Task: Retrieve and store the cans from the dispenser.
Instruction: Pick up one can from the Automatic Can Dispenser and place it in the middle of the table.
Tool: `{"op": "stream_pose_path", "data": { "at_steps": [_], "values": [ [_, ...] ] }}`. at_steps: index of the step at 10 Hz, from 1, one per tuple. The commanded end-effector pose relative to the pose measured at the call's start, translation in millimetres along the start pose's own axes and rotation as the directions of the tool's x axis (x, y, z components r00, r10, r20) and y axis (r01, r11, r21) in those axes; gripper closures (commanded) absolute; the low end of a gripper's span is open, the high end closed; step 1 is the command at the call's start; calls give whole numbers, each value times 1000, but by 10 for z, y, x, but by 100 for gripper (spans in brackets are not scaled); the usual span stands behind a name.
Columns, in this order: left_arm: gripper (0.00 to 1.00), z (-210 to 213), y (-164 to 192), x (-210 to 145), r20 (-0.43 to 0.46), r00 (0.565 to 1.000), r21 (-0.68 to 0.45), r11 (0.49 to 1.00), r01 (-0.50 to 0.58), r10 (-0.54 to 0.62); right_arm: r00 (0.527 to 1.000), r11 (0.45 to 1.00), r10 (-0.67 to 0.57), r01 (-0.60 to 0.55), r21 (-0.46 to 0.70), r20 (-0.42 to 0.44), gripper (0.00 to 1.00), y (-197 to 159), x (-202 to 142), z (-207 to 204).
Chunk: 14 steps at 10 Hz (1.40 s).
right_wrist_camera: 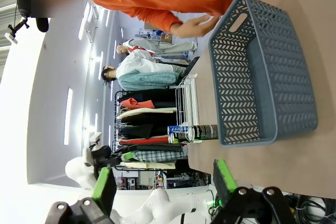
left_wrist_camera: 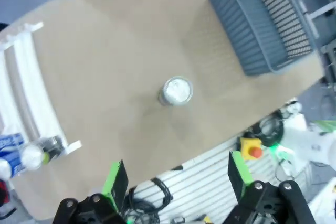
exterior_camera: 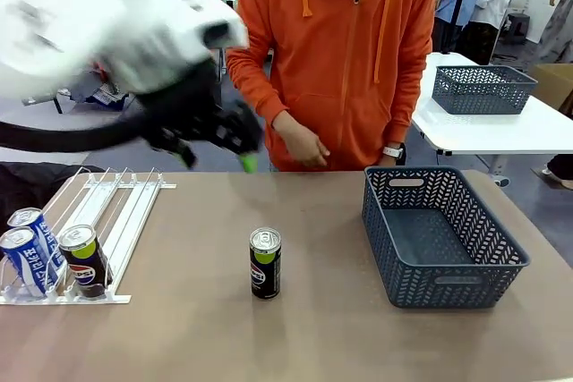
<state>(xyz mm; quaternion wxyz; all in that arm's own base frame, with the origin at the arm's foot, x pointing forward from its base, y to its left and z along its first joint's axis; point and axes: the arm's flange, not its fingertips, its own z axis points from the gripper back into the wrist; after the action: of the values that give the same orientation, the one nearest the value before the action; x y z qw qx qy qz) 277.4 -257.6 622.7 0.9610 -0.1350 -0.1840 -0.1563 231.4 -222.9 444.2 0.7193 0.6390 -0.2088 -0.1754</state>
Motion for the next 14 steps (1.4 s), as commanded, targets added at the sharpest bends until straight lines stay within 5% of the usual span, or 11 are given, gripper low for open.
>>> {"op": "stream_pose_path", "data": {
  "at_steps": [1,4,6,8,9,10,14],
  "values": [
    [0,411,782,-148,3,996,-124,988,-90,91,1000,1000,-11,11,16,7,0,63,13,-8],
    [0,956,2177,-528,18,930,-349,874,-339,368,1000,1000,-11,11,16,7,0,63,13,-8],
    [0,926,3013,-1008,10,847,-544,714,-441,531,1000,1000,-11,11,16,7,0,63,13,-8],
    [0,767,3397,-1421,35,774,-669,590,-452,633,1000,1000,-11,11,16,7,0,63,13,-8],
    [0,689,3480,-1474,-12,757,-661,563,-496,653,1000,1000,-11,11,16,7,0,63,13,-8],
    [0,910,3460,-1364,9,790,-608,631,-482,613,1000,1000,-11,11,16,7,0,63,13,-8],
    [0,910,3460,-1364,9,790,-608,631,-482,613,1000,1000,-11,11,16,7,0,63,13,-8]
  ]
}}
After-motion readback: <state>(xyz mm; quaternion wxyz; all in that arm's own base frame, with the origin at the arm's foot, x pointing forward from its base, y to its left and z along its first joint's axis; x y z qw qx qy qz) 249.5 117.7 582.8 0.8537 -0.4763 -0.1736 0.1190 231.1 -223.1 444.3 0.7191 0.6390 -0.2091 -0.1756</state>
